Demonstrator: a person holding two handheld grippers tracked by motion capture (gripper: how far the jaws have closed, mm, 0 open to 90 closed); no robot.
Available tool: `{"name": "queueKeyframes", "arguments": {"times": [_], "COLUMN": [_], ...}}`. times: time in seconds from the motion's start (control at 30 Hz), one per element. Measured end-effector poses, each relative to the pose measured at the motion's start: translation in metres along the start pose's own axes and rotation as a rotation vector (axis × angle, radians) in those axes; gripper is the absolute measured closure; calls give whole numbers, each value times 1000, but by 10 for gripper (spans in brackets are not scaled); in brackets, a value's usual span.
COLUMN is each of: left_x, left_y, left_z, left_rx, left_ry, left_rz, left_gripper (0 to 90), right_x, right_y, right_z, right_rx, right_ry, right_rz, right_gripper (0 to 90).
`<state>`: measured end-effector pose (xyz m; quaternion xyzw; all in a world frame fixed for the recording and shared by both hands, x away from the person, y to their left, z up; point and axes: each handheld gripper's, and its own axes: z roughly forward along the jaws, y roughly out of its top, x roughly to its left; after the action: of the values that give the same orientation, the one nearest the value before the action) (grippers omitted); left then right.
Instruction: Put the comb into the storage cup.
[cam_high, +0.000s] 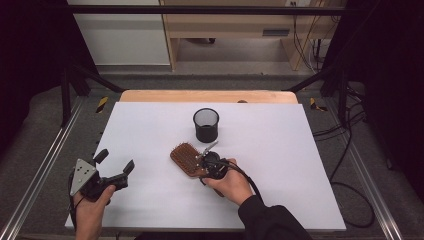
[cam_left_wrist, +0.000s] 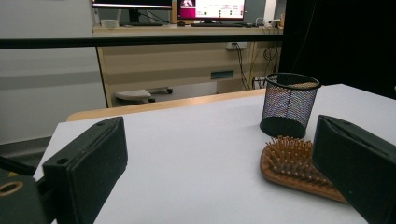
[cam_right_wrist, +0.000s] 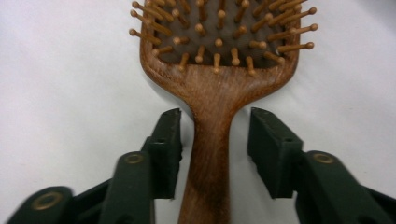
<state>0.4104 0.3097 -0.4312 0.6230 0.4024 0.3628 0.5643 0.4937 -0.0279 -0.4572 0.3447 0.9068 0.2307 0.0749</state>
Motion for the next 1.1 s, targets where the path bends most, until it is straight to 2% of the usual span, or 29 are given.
{"name": "queueKeyframes", "arguments": {"times": [0.23,0.37,0.43,0.67,0.83,0.97,1.1], "left_x": [0,-1,-1,-1,-2,0,0], "left_y": [0,0,0,1,1,1,1], "left_z": [0,1,0,0,0,-1,-1], "left_rx": [-1,-1,0,-2,-4,-4,-8], "left_ry": [0,-1,-1,-4,-2,-1,-5], "left_rz": [1,3,3,5,3,-2,-6], "left_gripper": [38,38,38,39,39,39,39], "right_x": [5,4,1,-1,-4,-5,-4], "right_y": [0,0,1,1,1,-1,-5], "right_z": [1,1,1,1,1,0,-1], "right_rx": [3,3,10,10,10,-7,-38], "right_ry": [-41,-29,-12,-11,3,13,4], "right_rz": [-17,-21,-6,-15,-34,-48,-67], "right_gripper": [601,616,636,719,723,725,725]}}
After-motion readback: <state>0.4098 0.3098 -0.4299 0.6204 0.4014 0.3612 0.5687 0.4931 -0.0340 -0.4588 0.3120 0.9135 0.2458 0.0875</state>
